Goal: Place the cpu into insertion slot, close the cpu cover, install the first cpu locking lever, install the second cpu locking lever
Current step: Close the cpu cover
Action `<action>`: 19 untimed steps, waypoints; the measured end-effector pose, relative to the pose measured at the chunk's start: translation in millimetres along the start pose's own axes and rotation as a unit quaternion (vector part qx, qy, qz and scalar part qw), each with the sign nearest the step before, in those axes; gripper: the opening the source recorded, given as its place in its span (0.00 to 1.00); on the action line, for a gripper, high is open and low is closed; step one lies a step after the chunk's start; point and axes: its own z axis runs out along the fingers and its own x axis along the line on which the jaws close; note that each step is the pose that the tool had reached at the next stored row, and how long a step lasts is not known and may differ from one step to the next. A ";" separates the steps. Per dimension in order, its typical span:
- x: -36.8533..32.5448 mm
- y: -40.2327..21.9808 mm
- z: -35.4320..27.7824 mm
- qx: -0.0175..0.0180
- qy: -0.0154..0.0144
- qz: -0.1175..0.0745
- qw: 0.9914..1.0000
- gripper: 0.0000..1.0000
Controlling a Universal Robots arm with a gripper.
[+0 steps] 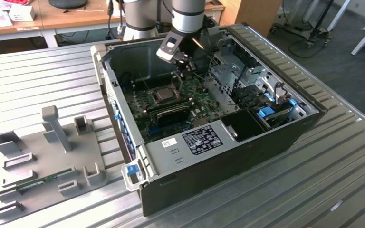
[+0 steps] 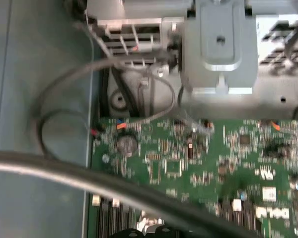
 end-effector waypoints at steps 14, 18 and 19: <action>0.8 -20.4 -0.7 -0.003 0.000 0.000 1.000 0.10; 0.8 -20.6 -0.4 -0.003 0.001 -0.016 1.000 0.10; 0.8 -20.6 -0.3 -0.003 0.001 -0.025 1.000 0.10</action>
